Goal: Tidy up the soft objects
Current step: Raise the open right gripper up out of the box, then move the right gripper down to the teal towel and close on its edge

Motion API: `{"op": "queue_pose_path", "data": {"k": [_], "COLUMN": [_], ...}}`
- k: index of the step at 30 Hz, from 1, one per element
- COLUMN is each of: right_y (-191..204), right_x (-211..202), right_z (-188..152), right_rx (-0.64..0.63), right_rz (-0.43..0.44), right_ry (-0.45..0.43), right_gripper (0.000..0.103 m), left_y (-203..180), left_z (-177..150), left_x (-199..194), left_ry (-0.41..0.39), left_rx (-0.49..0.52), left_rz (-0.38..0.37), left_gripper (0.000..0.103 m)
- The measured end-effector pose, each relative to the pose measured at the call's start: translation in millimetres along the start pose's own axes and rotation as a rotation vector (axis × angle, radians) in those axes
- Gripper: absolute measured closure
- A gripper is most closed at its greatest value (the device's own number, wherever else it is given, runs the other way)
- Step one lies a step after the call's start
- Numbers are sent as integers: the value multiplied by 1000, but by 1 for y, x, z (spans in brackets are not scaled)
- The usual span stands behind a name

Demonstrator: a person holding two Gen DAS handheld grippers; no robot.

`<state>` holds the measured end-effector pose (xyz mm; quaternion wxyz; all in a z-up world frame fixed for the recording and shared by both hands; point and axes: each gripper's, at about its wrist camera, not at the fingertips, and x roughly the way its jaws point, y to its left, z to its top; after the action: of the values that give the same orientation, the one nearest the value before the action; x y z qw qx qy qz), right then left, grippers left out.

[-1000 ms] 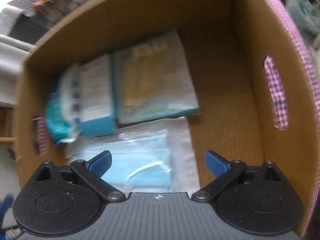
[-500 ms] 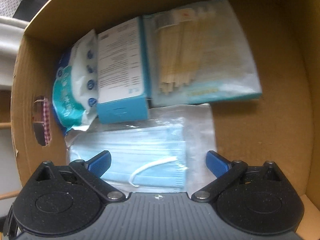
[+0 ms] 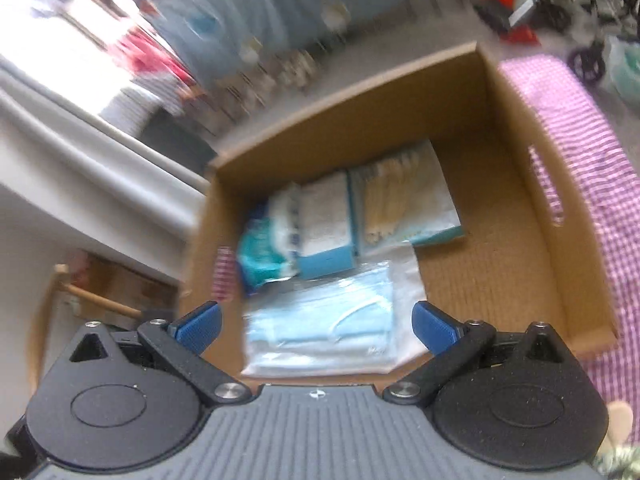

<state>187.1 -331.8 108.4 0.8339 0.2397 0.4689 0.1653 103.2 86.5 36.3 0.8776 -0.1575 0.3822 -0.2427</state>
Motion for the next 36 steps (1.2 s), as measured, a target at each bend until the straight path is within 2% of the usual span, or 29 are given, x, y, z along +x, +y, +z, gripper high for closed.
{"op": "queue_pose_path", "data": {"k": [3, 5, 9, 10, 11, 15, 19, 22, 25, 28, 30, 32, 36], "right_y": [-1, -3, -6, -7, -7, -6, 2, 3, 1, -5, -7, -11, -30], "right_x": [-33, -39, -20, -11, -1, 37, 66, 87, 103, 110, 110, 105, 96], "right_z": [-37, -64, -101, -107, -111, -118, -118, -121, -121, -123, -124, -125, -126], "right_rx": [-27, -47, -127, -153, -182, -267, -386, -455, -499, -471, -448, -399, -240], "right_rz": [43, 71, 64, 53, 46, 31, 16, -24, -69, -52, -62, -68, -34], "right_ry": [-81, -103, -84, -72, -58, -16, 13, 38, 60, 77, 84, 96, 132], "right_gripper": [0, 0, 5, 11, 19, 32, 33, 33, 34, 36, 47, 73, 91], "left_y": [-11, -20, -41, -46, -52, -67, -73, -76, -78, -77, -74, -71, -61], "left_z": [-6, -11, -27, -31, -37, -53, -66, -75, -86, -94, -97, -100, -99], "left_x": [1, 4, 14, 17, 20, 29, 41, 50, 63, 76, 82, 85, 85], "left_ry": [16, 42, 112, 130, 152, 204, 243, 259, 295, 318, 337, 340, 333], "left_rx": [34, 61, 134, 148, 158, 172, 160, 167, 199, 214, 198, 180, 137], "left_rz": [-15, -30, -75, -85, -91, -110, -103, -70, -4, 23, 40, 46, 36], "left_gripper": [0, 0, 1, 1, 2, 5, 9, 10, 12, 12, 12, 12, 11]}}
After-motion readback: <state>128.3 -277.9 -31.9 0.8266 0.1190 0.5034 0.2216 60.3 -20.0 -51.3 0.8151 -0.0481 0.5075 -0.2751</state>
